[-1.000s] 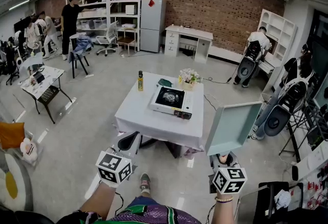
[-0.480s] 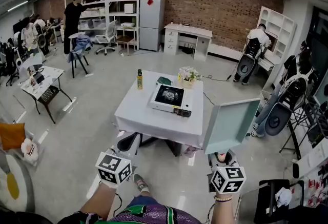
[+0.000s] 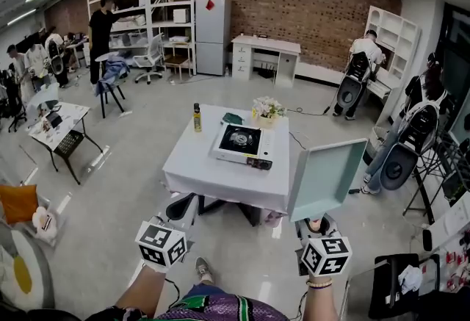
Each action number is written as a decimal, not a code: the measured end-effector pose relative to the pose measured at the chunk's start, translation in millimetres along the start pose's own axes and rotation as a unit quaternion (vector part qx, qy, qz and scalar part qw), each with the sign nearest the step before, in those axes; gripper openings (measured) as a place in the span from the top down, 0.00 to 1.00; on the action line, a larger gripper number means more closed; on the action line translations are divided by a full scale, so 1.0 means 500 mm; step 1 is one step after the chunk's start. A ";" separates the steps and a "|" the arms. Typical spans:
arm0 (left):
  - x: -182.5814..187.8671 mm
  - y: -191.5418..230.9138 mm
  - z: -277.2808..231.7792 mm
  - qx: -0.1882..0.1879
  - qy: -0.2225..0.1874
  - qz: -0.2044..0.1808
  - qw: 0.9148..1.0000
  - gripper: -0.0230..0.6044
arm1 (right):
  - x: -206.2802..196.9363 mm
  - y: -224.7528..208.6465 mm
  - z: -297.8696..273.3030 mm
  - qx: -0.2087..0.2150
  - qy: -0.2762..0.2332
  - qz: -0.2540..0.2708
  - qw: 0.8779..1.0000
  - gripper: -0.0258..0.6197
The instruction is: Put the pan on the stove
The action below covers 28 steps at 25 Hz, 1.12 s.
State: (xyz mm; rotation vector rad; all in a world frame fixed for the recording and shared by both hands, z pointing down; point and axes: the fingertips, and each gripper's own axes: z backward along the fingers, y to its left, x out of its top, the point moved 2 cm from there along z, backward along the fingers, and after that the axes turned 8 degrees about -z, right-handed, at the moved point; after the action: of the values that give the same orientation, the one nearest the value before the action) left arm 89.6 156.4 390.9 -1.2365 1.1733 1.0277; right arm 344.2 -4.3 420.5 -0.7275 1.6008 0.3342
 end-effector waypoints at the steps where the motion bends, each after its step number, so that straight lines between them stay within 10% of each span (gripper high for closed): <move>1: 0.001 0.001 -0.001 0.001 0.001 -0.001 1.000 0.93 | 0.001 -0.003 -0.003 0.000 0.001 -0.003 1.000 0.73; 28: -0.010 0.166 -0.049 0.018 0.002 0.035 0.999 0.93 | 0.034 0.026 -0.164 -0.005 0.020 -0.027 0.999 0.73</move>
State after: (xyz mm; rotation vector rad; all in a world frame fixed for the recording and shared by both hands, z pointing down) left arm 5.1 139.3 385.1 -1.1763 1.2394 1.0511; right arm 271.5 -48.1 415.9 -0.7872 1.6146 0.2896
